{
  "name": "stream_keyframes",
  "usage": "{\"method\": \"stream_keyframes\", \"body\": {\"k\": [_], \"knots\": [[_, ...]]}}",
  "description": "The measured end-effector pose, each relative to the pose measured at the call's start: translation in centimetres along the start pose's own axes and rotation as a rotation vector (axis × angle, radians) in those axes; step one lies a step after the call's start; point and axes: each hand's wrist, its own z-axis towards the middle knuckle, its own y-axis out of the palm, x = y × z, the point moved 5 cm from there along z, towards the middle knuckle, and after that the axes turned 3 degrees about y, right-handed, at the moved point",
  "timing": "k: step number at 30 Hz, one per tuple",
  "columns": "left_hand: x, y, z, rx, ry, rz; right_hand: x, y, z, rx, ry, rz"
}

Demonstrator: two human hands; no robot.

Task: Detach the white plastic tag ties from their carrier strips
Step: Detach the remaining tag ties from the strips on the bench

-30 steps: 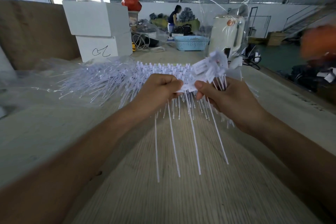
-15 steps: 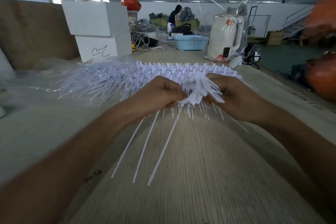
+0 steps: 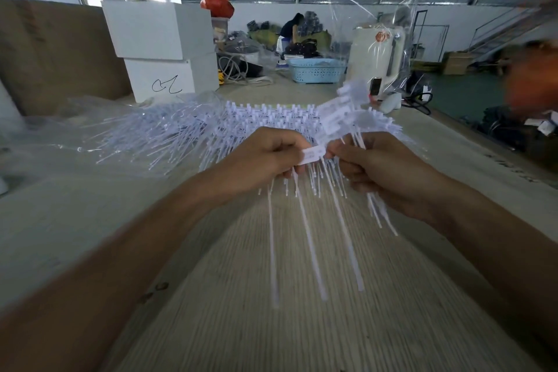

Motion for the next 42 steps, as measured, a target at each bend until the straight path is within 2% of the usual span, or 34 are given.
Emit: {"method": "stream_keyframes", "body": {"k": [3,7,10,13,16,18,24,27,31,36,42], "knots": [[0.2,0.2,-0.1,0.001,0.026,-0.008,0.0,0.2,0.0,0.035,0.036,0.122],[0.3,0.1,0.0,0.076,0.067,0.01,-0.2,0.1,-0.2,0.054,0.061,0.105],[0.0,-0.2,0.2,0.132,0.033,0.029,-0.4,0.6,-0.4,0.042,-0.011,0.034],[-0.2,-0.3,0.2,0.176,-0.004,0.064,-0.5,0.6,-0.5,0.101,-0.111,-0.017],[-0.4,-0.5,0.2,0.259,-0.064,0.145,-0.1,0.4,-0.4,0.135,-0.105,0.02],[-0.3,-0.5,0.1,0.255,-0.098,0.161,-0.2,0.4,-0.4,0.135,-0.106,0.066],[0.1,-0.7,0.0,0.26,-0.117,-0.005,-0.7,0.0,-0.5,0.135,-0.209,0.018],[-0.4,-0.3,-0.2,0.216,-0.18,-0.103,-1.4,0.0,-0.9,0.151,-0.332,-0.1],[-0.6,-0.3,-0.1,0.129,-0.249,-0.294,-1.9,-0.1,-1.1,0.041,-0.381,-0.116],[-0.3,0.2,-0.1,-0.022,-0.261,-0.248,-2.5,-0.3,-1.6,-0.035,-0.39,-0.36],[-0.5,0.1,-0.1,-0.08,-0.244,-0.239,-1.9,0.5,-0.6,-0.004,-0.33,-0.426]]}}
